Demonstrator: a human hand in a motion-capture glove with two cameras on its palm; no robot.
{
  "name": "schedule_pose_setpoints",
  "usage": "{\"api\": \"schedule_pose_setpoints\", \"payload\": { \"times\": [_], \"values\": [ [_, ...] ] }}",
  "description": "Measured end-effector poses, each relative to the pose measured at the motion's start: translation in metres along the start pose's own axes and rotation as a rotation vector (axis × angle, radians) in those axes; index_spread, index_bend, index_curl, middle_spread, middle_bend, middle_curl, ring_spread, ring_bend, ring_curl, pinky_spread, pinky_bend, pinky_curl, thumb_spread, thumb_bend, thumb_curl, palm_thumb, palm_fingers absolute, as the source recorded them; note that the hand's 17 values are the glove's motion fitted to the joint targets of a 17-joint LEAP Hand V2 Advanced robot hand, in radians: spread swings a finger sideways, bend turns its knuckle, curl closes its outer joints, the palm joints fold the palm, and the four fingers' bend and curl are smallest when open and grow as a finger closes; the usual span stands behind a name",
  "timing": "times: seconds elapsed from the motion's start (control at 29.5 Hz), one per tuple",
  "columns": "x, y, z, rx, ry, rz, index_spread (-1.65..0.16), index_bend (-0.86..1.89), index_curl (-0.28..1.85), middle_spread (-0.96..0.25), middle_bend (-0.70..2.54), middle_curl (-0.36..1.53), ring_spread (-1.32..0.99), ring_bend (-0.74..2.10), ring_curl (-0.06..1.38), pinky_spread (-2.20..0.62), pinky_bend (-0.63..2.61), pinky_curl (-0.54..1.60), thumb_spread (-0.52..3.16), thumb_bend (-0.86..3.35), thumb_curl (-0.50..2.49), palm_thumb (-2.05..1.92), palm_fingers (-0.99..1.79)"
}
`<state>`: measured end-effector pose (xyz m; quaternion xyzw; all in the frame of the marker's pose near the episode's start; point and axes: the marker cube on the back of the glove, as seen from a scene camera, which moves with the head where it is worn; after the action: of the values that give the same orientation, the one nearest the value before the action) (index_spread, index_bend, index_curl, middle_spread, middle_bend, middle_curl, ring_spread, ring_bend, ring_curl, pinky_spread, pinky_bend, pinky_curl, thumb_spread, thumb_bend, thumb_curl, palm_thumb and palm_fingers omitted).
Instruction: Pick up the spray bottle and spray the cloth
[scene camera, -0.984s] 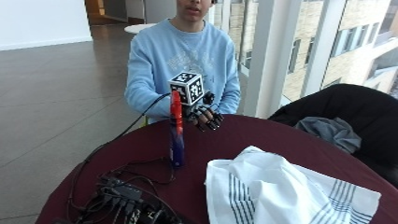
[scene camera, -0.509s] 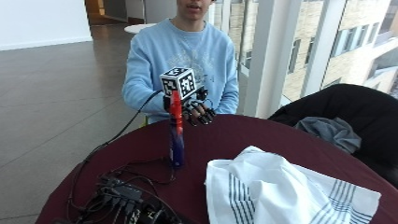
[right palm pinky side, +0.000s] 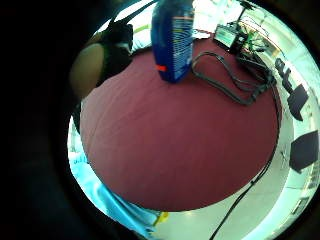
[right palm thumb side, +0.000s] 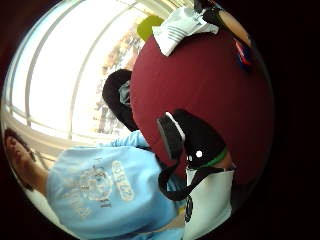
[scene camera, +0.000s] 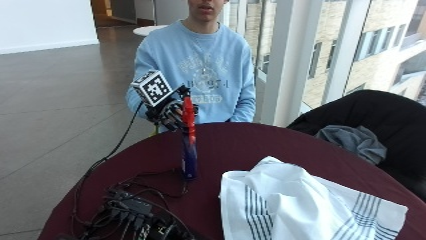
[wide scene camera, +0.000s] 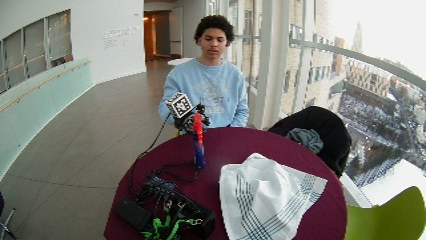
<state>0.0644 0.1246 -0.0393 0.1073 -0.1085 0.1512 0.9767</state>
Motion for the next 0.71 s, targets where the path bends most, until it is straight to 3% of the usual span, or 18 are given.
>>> {"api": "schedule_pose_setpoints", "payload": {
  "times": [0.24, 0.44, 0.71],
  "values": [
    [0.026, -0.014, -0.015, 0.161, -0.189, 0.145, -0.37, 0.09, 0.26, -0.03, 0.21, 0.36, 0.0, 0.25, 0.31, 0.18, 0.33, 0.35, 1.16, -0.04, 0.29, 0.55, 0.56],
    [0.036, -0.026, -0.011, 0.193, -0.284, 0.247, -0.37, 0.08, 0.23, -0.02, 0.23, 0.37, 0.02, 0.28, 0.32, 0.17, 0.35, 0.36, 1.08, -0.05, 0.27, 0.45, 0.57],
    [0.055, -0.07, 0.011, 0.254, -0.499, 0.275, -0.36, 0.06, 0.2, -0.02, 0.25, 0.39, 0.02, 0.32, 0.33, 0.16, 0.41, 0.38, 1.04, -0.03, 0.27, 0.43, 0.55]
  ]
}}
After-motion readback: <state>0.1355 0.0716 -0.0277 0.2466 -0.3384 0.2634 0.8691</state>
